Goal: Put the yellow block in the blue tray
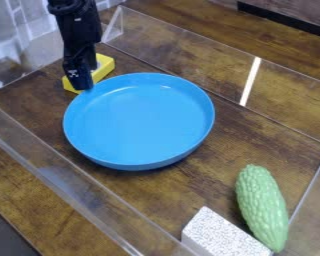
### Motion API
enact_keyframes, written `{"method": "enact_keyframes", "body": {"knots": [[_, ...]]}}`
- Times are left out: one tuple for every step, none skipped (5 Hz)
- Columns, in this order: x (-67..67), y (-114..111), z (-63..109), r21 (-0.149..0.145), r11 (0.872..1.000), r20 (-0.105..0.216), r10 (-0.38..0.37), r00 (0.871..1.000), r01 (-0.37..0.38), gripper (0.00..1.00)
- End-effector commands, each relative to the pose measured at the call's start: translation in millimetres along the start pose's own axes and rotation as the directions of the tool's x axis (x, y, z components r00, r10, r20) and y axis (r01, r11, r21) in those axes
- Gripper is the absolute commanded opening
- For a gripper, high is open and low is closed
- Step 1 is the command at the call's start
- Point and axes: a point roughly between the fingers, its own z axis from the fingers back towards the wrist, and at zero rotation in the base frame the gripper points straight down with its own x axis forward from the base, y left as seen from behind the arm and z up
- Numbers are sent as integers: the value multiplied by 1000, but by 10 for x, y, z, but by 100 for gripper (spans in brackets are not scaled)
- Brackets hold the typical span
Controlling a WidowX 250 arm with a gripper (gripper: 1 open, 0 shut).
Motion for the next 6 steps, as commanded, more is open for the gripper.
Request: {"method": "enact_keyframes", "body": {"knots": [[70,86,-41,11,999,-5,-52,999,52,100],[67,161,-123,9,997,-13,-77,997,78,100],[100,221,-133,7,998,-17,-70,997,70,100],[127,276,-150,5,998,-21,-58,998,58,100],[184,364,-200,9,1000,-26,-17,1000,17,100],[244,460,-259,12,1000,-31,27,999,-27,100]]}}
